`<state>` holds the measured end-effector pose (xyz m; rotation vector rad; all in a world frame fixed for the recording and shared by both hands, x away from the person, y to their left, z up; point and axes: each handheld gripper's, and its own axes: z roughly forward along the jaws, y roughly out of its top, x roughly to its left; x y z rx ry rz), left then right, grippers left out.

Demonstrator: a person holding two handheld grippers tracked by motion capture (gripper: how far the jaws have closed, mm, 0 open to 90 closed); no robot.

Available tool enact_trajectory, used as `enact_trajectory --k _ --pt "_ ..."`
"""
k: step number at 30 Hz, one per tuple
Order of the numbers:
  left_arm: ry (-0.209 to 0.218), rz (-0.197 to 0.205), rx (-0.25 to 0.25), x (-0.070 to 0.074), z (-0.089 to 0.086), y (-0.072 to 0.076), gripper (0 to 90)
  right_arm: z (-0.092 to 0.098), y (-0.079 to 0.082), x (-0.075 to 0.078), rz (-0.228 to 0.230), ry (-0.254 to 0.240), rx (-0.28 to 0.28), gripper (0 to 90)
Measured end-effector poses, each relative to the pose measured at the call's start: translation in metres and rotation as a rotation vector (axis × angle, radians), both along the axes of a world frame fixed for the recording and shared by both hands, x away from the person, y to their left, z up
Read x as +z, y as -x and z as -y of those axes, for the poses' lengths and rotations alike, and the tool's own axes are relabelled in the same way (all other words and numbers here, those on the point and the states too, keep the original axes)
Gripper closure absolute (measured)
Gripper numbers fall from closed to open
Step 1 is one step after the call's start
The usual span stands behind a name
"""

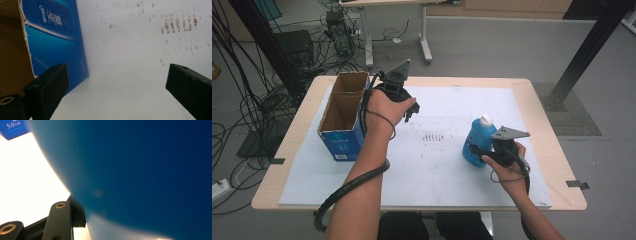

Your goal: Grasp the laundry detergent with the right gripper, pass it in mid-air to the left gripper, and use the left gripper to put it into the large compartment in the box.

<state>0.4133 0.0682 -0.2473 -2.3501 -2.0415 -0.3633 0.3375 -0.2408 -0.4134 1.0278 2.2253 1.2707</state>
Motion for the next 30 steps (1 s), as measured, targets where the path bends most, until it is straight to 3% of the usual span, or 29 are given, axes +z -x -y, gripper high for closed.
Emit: enact_trajectory --k 30 --pt "0.015 -0.002 -0.007 0.0011 -0.0039 0.0037 5.2 0.0000 -0.0006 0.0003 -0.005 -0.003 -0.003 43.0"
